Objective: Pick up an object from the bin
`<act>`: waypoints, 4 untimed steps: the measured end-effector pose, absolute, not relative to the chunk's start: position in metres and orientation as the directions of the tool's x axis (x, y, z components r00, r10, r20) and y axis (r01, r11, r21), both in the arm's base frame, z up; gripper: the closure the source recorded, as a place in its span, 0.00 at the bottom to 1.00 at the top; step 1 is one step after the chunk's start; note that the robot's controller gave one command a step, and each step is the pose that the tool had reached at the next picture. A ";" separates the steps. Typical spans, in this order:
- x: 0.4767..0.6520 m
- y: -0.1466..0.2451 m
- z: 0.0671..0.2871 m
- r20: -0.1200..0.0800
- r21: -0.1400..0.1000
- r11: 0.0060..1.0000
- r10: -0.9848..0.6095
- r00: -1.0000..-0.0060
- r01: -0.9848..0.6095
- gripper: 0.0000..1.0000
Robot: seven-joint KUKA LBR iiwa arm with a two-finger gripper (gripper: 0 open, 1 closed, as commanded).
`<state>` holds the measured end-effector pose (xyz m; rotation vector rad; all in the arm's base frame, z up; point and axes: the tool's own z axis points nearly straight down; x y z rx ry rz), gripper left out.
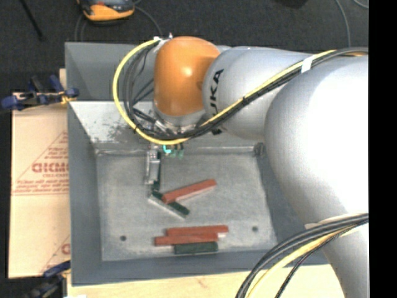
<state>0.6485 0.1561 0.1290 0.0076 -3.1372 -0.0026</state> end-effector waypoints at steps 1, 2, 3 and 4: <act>0.651 0.156 0.134 -0.004 0.003 1.000 -0.002 -1.000 -0.002 0.00; 0.643 0.113 0.092 -0.007 -0.002 0.937 -0.349 -0.937 -0.349 0.00; 0.638 0.088 0.080 -0.013 -0.001 0.923 -0.385 -0.923 -0.385 0.00; 0.631 0.072 0.072 -0.004 -0.001 0.978 -0.207 -0.978 -0.207 0.00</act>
Offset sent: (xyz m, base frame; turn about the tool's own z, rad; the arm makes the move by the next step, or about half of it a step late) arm -0.0104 -0.0649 -0.0590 -0.5089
